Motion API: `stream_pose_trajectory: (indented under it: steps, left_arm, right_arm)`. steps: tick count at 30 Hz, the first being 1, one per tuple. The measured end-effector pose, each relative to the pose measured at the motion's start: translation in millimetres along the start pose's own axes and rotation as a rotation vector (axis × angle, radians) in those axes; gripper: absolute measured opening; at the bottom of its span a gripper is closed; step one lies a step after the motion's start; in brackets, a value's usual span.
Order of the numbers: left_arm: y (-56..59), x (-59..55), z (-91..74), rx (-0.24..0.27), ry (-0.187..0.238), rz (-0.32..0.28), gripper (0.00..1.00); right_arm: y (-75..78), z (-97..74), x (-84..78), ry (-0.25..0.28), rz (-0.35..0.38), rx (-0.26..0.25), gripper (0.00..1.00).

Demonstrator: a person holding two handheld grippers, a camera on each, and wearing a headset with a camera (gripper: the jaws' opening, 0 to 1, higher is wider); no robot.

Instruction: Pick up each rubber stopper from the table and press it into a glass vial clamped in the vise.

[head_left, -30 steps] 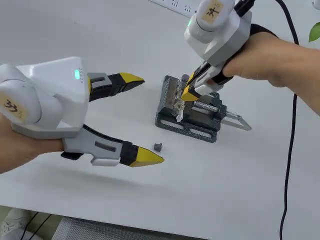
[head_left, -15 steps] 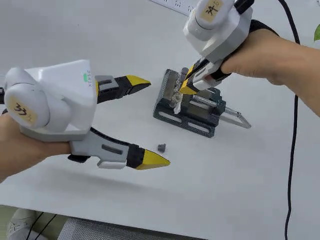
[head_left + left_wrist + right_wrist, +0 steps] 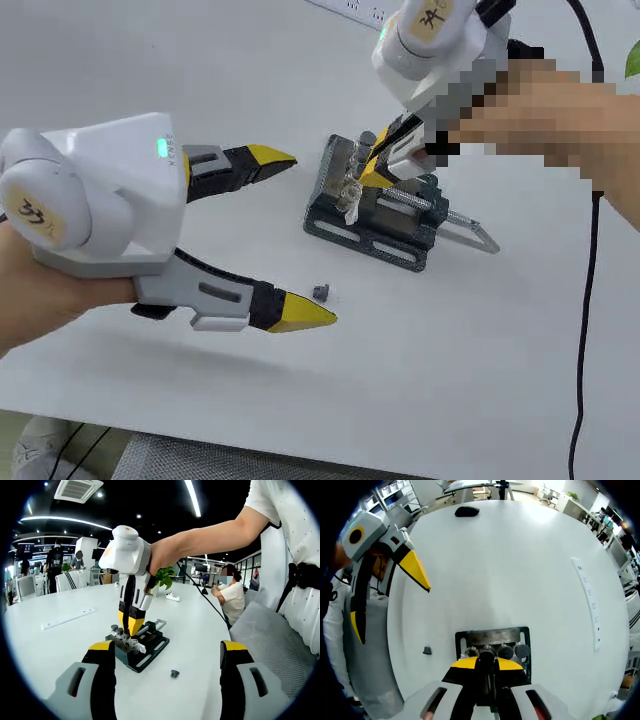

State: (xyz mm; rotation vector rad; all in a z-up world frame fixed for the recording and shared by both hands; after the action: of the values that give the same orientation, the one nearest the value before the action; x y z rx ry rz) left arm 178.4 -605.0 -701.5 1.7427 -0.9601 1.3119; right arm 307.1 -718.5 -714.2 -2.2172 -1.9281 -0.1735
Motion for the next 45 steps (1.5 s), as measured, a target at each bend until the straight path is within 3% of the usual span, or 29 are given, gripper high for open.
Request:
stream_pose_trajectory:
  steps: [15,27,45]
  left_arm:
    - [0.5,-1.5,0.4,-0.003,-0.003,-0.003,0.85]
    - [-0.4,-4.1,0.2,-0.001,-0.005,-0.011,0.85]
    - [-2.1,-5.6,1.1,0.005,0.003,-0.02,0.84]
  right_arm:
    - [-2.5,-13.1,0.4,0.061,-0.005,-0.01,0.0]
    - [0.4,-3.1,3.4,0.057,-0.035,0.0,0.0]
    - [3.9,-1.7,8.0,0.017,-0.079,0.016,0.0]
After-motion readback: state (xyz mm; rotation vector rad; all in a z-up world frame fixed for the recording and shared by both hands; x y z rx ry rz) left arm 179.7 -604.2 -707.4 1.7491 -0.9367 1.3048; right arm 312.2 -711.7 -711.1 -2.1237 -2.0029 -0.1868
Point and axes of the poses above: the centre of the closed fingertips' face, and the gripper's own axes: z roughly forward along the fingers, y roughly to its right, x roughly out of its top, the point moved 7 cm from there along -z, roughly backward along the fingers, and after that the axes turned 2 degrees about x, right-handed, at the moved point
